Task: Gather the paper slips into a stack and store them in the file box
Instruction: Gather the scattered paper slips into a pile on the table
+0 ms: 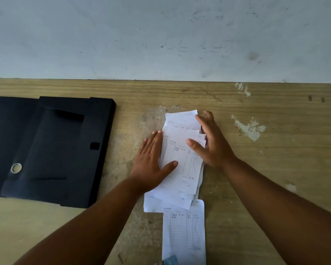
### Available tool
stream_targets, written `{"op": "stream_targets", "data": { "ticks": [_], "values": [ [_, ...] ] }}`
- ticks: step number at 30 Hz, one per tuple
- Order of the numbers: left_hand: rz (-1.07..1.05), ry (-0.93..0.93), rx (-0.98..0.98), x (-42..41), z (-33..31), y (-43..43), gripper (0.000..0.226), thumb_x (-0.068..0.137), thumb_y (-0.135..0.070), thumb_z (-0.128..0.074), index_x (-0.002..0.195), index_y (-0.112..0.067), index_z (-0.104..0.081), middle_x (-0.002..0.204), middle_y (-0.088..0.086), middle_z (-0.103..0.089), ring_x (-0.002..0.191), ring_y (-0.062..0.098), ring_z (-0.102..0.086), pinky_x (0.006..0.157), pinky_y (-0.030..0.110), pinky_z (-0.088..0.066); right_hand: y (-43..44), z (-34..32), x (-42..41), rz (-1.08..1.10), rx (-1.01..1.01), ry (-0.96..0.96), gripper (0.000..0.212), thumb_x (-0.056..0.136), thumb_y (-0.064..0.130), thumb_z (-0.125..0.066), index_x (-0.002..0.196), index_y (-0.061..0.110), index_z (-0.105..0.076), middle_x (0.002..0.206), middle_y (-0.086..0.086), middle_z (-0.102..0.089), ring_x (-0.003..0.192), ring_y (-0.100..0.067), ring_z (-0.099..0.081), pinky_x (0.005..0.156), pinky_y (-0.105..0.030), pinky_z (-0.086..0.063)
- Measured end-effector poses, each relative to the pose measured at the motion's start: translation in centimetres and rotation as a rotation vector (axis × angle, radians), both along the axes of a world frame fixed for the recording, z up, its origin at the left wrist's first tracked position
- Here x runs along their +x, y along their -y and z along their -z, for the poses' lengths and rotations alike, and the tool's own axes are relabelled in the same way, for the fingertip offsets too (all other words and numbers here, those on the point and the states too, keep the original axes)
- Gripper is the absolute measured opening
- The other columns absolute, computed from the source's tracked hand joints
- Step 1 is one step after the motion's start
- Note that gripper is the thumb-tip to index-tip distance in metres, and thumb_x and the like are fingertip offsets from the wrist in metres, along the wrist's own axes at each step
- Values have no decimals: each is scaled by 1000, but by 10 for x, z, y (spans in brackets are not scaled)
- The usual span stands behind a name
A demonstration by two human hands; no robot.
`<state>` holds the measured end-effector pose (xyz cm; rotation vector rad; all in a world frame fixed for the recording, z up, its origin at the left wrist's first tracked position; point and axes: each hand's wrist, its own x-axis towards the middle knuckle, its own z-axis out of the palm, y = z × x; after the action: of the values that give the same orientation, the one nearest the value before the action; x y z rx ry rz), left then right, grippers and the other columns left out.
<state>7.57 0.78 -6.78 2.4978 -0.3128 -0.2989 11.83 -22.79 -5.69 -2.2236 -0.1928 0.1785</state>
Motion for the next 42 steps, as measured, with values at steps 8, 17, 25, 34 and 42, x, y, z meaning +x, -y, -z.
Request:
{"op": "stream_targets", "data": {
  "ticks": [8, 17, 25, 34, 42],
  "values": [
    [50, -11, 26, -52, 1, -9, 125, 76, -85, -55, 163, -19, 5, 172, -2, 10, 156, 12, 17, 126, 38, 5, 0, 6, -106, -111, -231, 48, 114, 71, 85, -59, 158, 22, -19, 170, -6, -1, 157, -21, -3, 124, -48, -18],
    [139, 0, 169, -95, 1, -14, 135, 64, -93, -58, 162, -30, 11, 170, 8, 22, 155, 23, 26, 122, 38, 13, 7, 13, -153, -177, -434, 78, 115, 72, 83, -55, 159, 23, -9, 170, -7, 0, 156, -18, 9, 123, -40, -4],
    [5, -14, 241, -89, 5, 6, 112, 79, -83, -50, 162, -33, 6, 167, 4, 27, 151, 21, 30, 124, 40, 12, 7, 9, -158, 199, -330, 90, 50, 72, 42, -85, 111, 14, -71, 149, -13, -51, 141, -31, -43, 114, -38, -30],
    [-43, -5, 208, -84, 2, 16, 106, 80, -86, -44, 162, -27, -11, 171, 11, 18, 154, 25, 25, 120, 42, 12, -4, -5, -149, 348, -203, 75, 14, 79, 14, -82, 77, 6, -71, 106, -9, -68, 112, -25, -60, 96, -37, -46],
    [-15, -29, 112, -68, -4, 13, 98, 77, -87, -41, 150, -23, -33, 173, 9, 7, 157, 26, 16, 125, 44, 6, -11, -20, -115, 806, 124, -271, 13, 89, 19, -71, 77, 13, -69, 75, 2, -70, 73, -20, -67, 58, -27, -50]
  ]
}}
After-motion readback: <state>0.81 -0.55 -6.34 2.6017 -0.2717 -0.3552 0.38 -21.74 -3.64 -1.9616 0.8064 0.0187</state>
